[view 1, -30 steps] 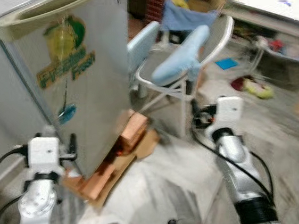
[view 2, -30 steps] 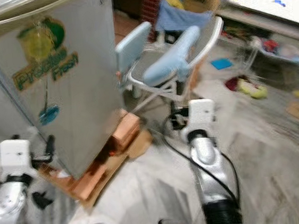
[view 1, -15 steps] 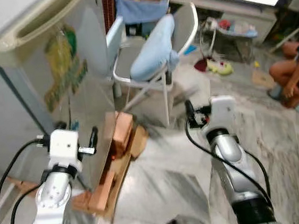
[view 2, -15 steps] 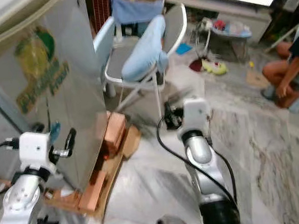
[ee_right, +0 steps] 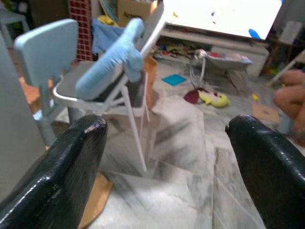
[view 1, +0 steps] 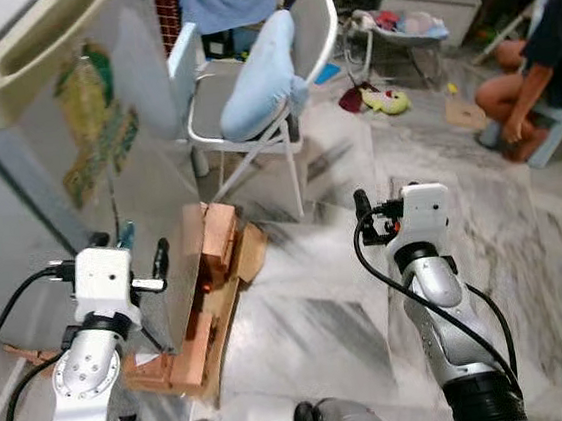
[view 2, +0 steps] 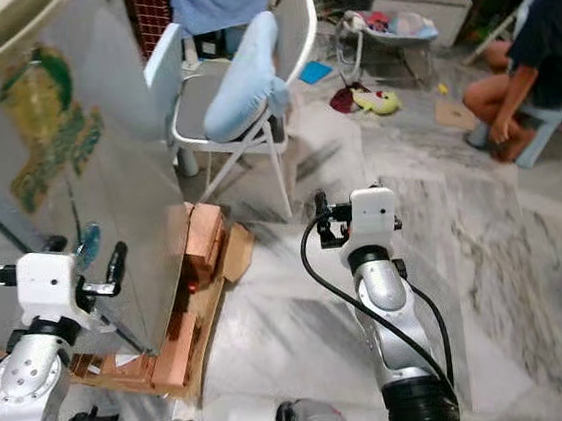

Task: Restocking fridge

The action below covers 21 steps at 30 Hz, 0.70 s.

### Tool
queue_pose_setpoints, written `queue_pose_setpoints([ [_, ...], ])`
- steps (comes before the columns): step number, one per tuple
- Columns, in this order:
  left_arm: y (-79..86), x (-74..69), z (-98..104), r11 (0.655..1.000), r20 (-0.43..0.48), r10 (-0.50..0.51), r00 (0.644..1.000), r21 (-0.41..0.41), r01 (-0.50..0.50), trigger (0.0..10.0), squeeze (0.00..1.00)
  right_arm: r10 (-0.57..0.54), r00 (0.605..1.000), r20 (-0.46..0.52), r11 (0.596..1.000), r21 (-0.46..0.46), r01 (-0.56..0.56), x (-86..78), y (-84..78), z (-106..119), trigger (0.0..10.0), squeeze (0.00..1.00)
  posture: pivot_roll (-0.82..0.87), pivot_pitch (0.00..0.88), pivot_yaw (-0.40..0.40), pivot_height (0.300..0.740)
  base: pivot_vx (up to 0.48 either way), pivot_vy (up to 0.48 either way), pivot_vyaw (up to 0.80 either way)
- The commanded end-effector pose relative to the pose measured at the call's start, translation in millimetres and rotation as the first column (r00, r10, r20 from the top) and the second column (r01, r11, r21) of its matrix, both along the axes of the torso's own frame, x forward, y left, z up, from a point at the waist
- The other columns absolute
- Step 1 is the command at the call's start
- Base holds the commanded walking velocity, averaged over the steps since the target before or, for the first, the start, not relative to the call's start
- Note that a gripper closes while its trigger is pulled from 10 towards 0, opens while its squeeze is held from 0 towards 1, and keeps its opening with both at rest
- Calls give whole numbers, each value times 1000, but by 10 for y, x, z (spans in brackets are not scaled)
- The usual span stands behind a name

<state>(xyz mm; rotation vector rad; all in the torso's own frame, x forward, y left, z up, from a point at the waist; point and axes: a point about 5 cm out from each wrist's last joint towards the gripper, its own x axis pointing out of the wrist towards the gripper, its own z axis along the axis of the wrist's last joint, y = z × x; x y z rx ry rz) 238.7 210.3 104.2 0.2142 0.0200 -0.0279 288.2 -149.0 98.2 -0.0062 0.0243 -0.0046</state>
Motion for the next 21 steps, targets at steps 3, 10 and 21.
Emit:
queue_pose_setpoints([
  [3, -10, -67, -3, 997, -28, -64, 998, -40, 63, 10000, 0, -13, 1000, 3, 1000, -11, 13, -22, -54, 10, 10000, 0, 97, 130, -104, 740, 0, 0, 0],
  [10, -10, -292, -129, 987, -110, -151, 982, -69, 144, 10000, 0, 5, 1000, -16, 1000, -5, -5, -32, -43, -15, 10000, 0, 104, 138, -100, 740, 0, 0, 0],
  [21, 424, -333, -176, 992, -102, 127, 987, 3, -127, 10000, 0, 70, 995, -75, 997, -12, -71, -53, -2, -91, 10000, 0, 102, 146, -112, 740, 0, 0, 0],
])
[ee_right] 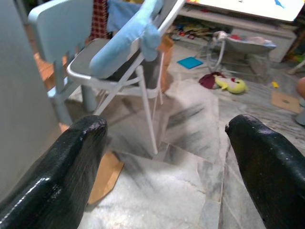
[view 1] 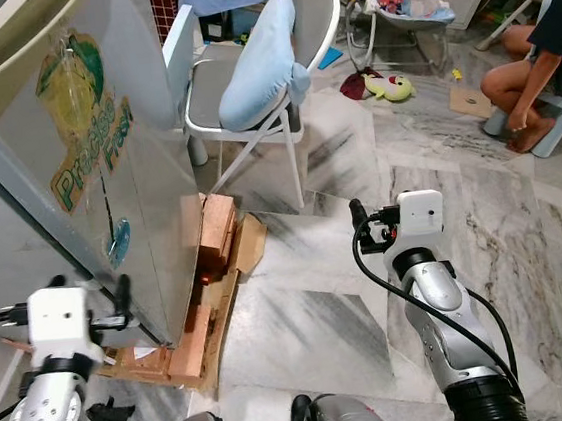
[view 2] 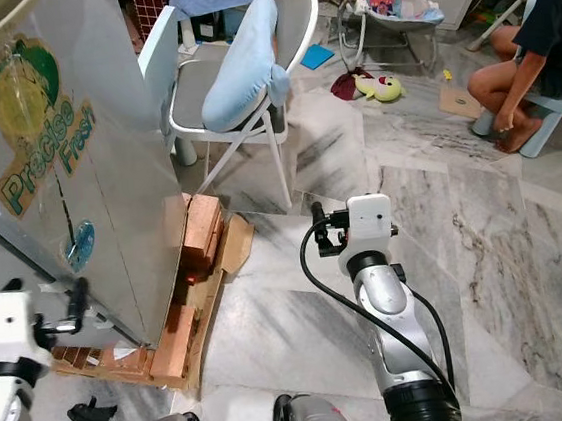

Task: Restocking fridge

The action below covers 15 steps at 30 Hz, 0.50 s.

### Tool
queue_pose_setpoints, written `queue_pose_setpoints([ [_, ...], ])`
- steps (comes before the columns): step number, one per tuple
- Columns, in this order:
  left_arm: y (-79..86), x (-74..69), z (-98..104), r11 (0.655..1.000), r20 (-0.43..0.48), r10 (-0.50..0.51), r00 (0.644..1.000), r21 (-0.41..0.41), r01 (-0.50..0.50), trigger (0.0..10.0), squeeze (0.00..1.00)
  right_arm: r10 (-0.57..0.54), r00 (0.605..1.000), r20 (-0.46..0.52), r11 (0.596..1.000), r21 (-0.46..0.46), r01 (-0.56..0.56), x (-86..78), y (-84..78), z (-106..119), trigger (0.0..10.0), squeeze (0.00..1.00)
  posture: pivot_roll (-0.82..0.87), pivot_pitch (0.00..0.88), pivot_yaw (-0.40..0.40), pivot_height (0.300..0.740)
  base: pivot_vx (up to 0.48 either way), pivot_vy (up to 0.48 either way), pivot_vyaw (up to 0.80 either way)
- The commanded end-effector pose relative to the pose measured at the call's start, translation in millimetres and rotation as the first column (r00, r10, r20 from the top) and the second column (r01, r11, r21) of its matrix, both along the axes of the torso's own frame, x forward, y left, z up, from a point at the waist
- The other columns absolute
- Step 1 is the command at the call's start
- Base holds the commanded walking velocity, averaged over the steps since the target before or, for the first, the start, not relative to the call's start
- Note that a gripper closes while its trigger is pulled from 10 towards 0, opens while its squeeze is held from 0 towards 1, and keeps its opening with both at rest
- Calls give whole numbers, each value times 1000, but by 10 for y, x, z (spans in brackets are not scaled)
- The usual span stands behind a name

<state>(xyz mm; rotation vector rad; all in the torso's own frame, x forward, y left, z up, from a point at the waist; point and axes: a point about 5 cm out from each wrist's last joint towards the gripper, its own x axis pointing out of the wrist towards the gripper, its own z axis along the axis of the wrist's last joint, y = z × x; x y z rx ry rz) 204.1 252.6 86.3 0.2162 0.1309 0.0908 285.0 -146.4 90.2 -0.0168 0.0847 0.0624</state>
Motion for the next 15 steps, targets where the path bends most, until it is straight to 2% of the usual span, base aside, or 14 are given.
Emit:
queue_pose_setpoints([
  [1, -2, 25, 9, 1000, -2, -5, 1000, -10, 5, 10000, 0, 7, 1000, -15, 1000, -6, -7, -23, -30, -12, 10000, 0, 102, 146, -112, 740, 0, 0, 0],
  [3, -12, 82, 31, 1000, 9, -18, 1000, -14, 18, 10000, 0, 14, 1000, -25, 1000, -15, -15, -49, -35, -5, 10000, 0, 98, 146, -113, 740, 0, 0, 0],
  [6, -17, 196, 86, 1000, 51, -9, 999, 29, 7, 10000, 0, 18, 999, -41, 1000, -14, -18, -130, -47, 8, 10000, 0, 88, 144, -127, 740, 0, 0, 0],
  [7, -31, 274, 125, 999, 75, -5, 997, 40, 2, 10000, 0, 4, 998, -61, 1000, -13, -4, -211, -79, -7, 10000, 0, 82, 144, -131, 740, 0, 0, 0],
  [11, -12, 425, 146, 998, 99, 30, 995, 45, -35, 10000, 0, -6, 995, -97, 1000, -17, 4, -416, -141, -66, 10000, 0, 54, 142, -133, 740, 0, 0, 0],
  [15, -135, 563, 173, 999, 107, -27, 994, 34, 24, 10000, 0, -29, 995, -94, 999, -32, 26, -402, -226, -47, 10000, 0, 35, 136, -130, 740, 0, 0, 0],
])
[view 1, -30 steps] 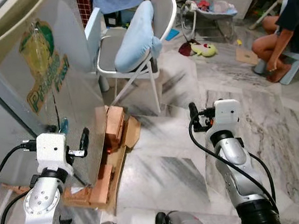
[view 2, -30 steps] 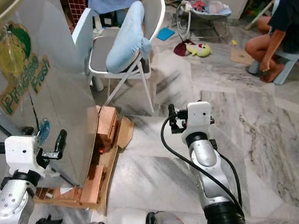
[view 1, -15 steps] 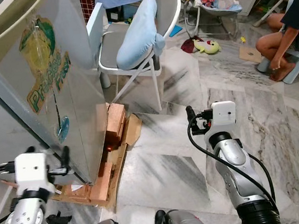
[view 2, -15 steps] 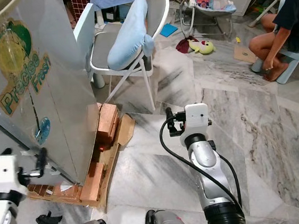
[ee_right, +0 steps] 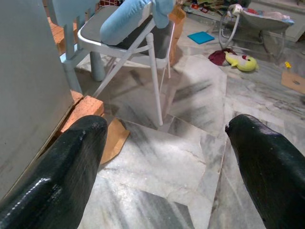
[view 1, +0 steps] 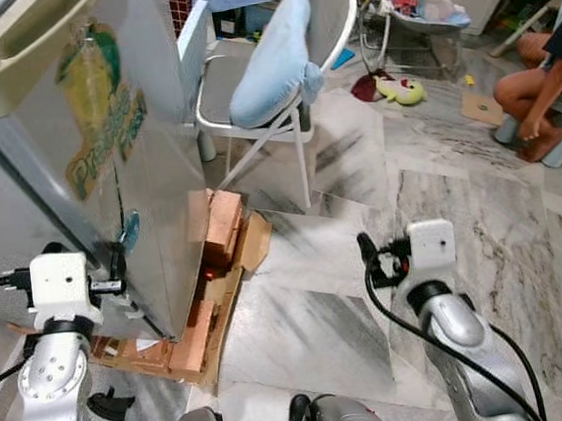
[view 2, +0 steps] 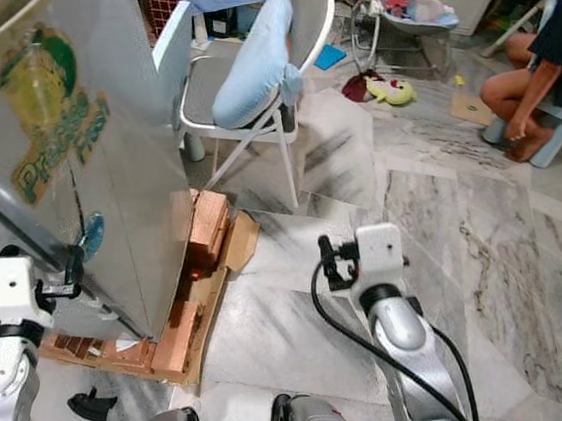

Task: Restocking fridge

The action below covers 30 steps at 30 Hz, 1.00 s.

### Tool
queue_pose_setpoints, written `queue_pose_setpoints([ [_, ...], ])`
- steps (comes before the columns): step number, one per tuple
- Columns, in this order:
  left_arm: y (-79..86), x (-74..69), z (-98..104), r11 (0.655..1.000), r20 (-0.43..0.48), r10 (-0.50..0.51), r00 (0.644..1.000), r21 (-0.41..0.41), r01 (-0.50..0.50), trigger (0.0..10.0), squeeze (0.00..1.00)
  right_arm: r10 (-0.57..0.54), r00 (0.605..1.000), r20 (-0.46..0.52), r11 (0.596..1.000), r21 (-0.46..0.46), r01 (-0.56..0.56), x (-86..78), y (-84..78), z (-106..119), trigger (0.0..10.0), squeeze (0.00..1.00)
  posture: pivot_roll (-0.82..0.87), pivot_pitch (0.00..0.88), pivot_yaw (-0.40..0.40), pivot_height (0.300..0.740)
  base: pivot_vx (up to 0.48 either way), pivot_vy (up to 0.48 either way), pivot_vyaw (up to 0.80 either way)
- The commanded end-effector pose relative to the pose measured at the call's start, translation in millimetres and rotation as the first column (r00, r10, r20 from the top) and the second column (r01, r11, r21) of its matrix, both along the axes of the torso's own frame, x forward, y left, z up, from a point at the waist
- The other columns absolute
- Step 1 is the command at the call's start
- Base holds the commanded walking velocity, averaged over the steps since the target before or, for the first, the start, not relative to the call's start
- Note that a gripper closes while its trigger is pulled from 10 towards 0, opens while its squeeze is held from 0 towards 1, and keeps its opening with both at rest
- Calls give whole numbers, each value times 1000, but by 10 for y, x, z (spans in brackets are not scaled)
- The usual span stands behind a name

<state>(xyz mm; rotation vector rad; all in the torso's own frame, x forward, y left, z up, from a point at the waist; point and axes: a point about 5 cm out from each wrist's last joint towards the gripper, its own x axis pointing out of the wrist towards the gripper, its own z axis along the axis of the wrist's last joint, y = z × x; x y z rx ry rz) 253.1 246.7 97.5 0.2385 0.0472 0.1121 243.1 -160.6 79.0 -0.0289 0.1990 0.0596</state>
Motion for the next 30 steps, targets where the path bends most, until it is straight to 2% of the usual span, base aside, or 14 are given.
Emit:
queue_pose_setpoints([
  [1, -117, 98, 69, 998, 22, -56, 998, 7, 56, 10000, 0, -27, 999, 23, 999, -27, 27, 24, -94, 75, 10000, 0, 35, 136, -130, 740, 0, 0, 0],
  [5, -382, 135, 91, 979, 7, -204, 979, -14, 204, 10000, 0, -22, 1000, 12, 1000, -21, 22, 12, -87, 87, 10000, 0, 41, 134, -133, 740, 0, 0, 0],
  [7, -623, 96, 83, 936, -13, -351, 936, -15, 351, 10000, 0, -11, 1000, 5, 1000, -22, 11, -2, -67, 83, 10000, 0, 45, 135, -134, 740, 0, 0, 0],
  [9, -726, 65, 70, 910, -27, -414, 910, -30, 413, 10000, 0, -9, 1000, 2, 1000, -22, 9, -3, -62, 80, 10000, 0, 45, 135, -134, 740, 0, 0, 0],
  [10, -876, 2, 52, 859, -40, -509, 860, -82, 505, 10000, 0, -8, 1000, 1, 1000, -21, 8, 9, -63, 80, 10000, 0, 45, 135, -134, 740, 0, 0, 0],
  [11, -948, -32, 43, 832, -47, -551, 833, -105, 545, 10000, 0, -8, 1000, 1, 1000, -21, 8, 14, -64, 80, 10000, 0, 45, 135, -134, 740, 0, 0, 0],
  [16, -1141, -163, -3, 737, -86, -673, 734, -155, 658, 10000, 0, -6, 1000, -1, 1000, -18, 6, 15, -59, 78, 10000, 0, 44, 137, -132, 740, 0, 0, 0],
  [19, -1135, -185, -29, 732, -101, -680, 726, -152, 665, 10000, 0, -9, 1000, -4, 1000, -15, 8, 14, -56, 76, 10000, 0, 43, 137, -128, 740, 0, 0, 0],
  [20, -1111, -183, -40, 739, -106, -672, 733, -143, 658, 10000, 0, -11, 1000, -5, 1000, -14, 11, 13, -55, 76, 10000, 0, 44, 137, -127, 740, 0, 0, 0],
  [21, -1042, -152, -64, 773, -119, -633, 765, -138, 619, 10000, 0, -27, 1000, -2, 999, -21, 27, 9, -64, 80, 10000, 0, 47, 137, -125, 740, 0, 0, 0],
  [24, -1011, -137, -65, 786, -122, -617, 777, -136, 603, 10000, 0, -38, 999, 6, 999, -26, 38, 8, -73, 88, 10000, 0, 47, 137, -125, 740, 0, 0, 0],
  [30, -867, -65, 5, 818, -93, -574, 814, -97, 566, 10000, 0, -74, 997, 36, 997, -29, 75, 12, -89, 116, 10000, 0, 54, 130, -121, 740, 85, -133, -785],
])
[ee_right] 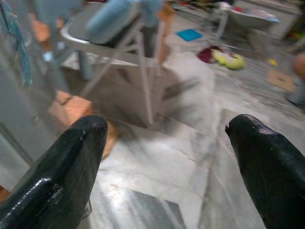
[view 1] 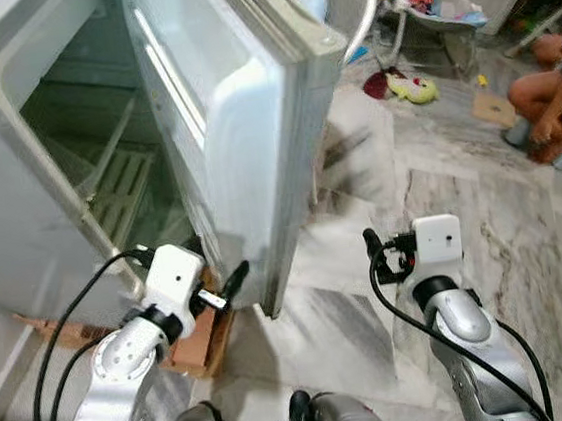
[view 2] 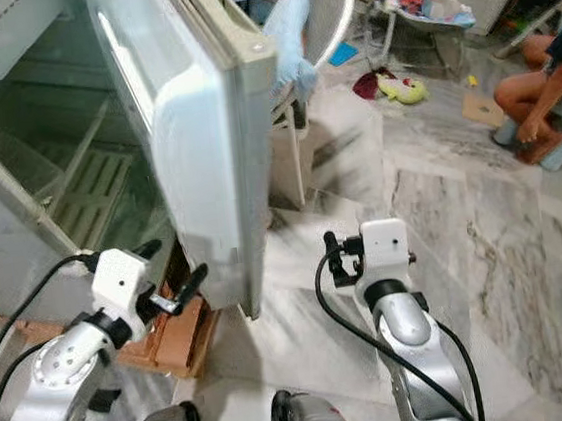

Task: Restocking fridge

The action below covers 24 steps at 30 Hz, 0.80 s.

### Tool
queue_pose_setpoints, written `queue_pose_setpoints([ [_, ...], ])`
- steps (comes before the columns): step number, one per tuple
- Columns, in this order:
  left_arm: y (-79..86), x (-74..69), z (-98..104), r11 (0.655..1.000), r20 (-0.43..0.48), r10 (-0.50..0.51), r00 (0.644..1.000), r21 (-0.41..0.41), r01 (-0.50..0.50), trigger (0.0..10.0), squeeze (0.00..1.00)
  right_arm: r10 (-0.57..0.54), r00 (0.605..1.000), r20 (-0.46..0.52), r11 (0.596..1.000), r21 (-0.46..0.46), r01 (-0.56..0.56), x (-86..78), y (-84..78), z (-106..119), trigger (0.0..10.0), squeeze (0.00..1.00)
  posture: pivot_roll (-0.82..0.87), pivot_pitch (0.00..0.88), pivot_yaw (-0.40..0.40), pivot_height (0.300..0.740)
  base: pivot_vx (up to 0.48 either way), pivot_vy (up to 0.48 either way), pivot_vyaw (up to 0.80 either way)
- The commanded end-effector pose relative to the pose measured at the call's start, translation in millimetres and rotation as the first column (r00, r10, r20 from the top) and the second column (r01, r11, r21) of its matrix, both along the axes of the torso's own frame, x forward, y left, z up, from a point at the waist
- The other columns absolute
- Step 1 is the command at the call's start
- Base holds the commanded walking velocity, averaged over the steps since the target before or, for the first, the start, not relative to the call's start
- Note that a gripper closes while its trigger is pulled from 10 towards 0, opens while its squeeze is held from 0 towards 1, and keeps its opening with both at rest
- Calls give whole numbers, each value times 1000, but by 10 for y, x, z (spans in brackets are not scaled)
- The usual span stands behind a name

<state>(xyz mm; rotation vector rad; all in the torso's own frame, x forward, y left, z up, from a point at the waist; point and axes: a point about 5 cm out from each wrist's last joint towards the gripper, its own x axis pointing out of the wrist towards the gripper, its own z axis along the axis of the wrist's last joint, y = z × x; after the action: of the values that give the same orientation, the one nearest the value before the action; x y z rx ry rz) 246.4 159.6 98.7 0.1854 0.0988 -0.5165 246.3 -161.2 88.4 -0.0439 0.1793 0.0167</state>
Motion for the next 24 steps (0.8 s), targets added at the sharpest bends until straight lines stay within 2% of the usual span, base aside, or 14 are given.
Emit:
queue_pose_setpoints([
  [1, 9, 12, 0, 1000, 10, 8, 1000, -4, -8, 10000, 0, -34, 999, 16, 999, -9, 34, -15, -80, 21, 10000, 0, 56, 126, -120, 740, 289, -379, -763],
  [3, 9, 16, 3, 1000, 14, 8, 1000, -5, -8, 10000, 0, -35, 999, 16, 999, -7, 35, -13, -78, 20, 10000, 0, 56, 126, -120, 740, 289, -379, -763],
  [15, -58, 88, 41, 1000, 43, -5, 999, -15, 5, 10000, 0, -41, 999, 25, 999, 6, 41, 26, -52, 12, 10000, 0, 57, 114, -112, 740, 336, -337, 0],
  [24, -126, 81, 36, 999, 45, -35, 998, -18, 35, 10000, 0, -40, 999, 25, 999, 9, 39, 55, -43, -7, 10000, 0, 59, 107, -110, 740, 353, -322, 0],
])
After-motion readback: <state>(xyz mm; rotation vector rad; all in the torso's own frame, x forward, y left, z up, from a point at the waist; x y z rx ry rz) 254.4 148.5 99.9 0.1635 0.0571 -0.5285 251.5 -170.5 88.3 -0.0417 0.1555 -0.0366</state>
